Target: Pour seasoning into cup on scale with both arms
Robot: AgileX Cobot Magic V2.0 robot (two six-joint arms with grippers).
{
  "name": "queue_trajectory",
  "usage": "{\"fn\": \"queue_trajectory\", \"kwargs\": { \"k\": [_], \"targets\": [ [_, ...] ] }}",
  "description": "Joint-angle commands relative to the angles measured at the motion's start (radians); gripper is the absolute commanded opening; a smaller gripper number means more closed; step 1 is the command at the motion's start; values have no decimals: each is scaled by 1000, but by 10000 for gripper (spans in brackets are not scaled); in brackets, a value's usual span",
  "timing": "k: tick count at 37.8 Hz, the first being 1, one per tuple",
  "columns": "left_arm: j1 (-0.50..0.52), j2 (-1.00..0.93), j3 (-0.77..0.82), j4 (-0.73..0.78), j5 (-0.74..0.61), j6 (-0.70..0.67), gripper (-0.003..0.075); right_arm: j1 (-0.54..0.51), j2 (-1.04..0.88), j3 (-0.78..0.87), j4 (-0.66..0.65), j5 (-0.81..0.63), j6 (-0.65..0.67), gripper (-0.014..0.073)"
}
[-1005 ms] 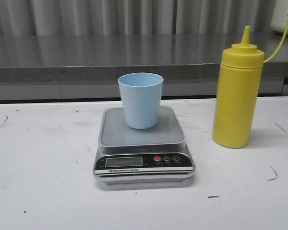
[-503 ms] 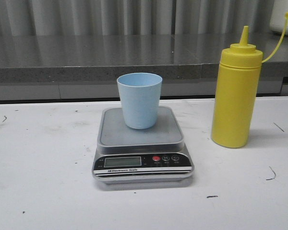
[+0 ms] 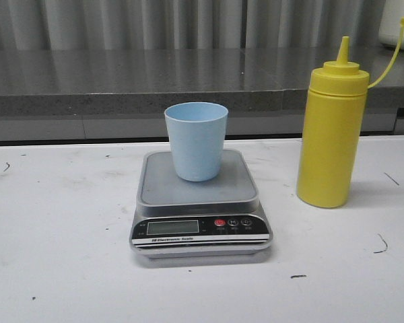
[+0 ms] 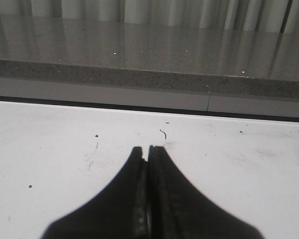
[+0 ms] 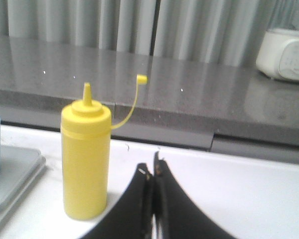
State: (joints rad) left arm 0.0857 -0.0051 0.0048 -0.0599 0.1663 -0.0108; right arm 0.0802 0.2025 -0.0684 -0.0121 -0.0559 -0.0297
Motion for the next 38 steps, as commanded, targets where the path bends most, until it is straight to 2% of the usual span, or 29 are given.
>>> {"fn": "queue_trajectory", "kwargs": {
  "k": [1, 7, 14, 38],
  "targets": [
    [-2, -17, 24, -10, -91, -8, -20, -33, -51, 24, 22, 9, 7, -69],
    [-2, -17, 24, -10, -91, -8, -20, -75, -135, 92, 50, 87, 7, -69],
    [-2, -17, 24, -10, -91, -8, -20, -78, -231, 90, 45, 191, 6, -69],
    [-2, -15, 24, -10, -91, -8, -20, -75, -230, 89, 45, 198, 6, -69]
  ]
}}
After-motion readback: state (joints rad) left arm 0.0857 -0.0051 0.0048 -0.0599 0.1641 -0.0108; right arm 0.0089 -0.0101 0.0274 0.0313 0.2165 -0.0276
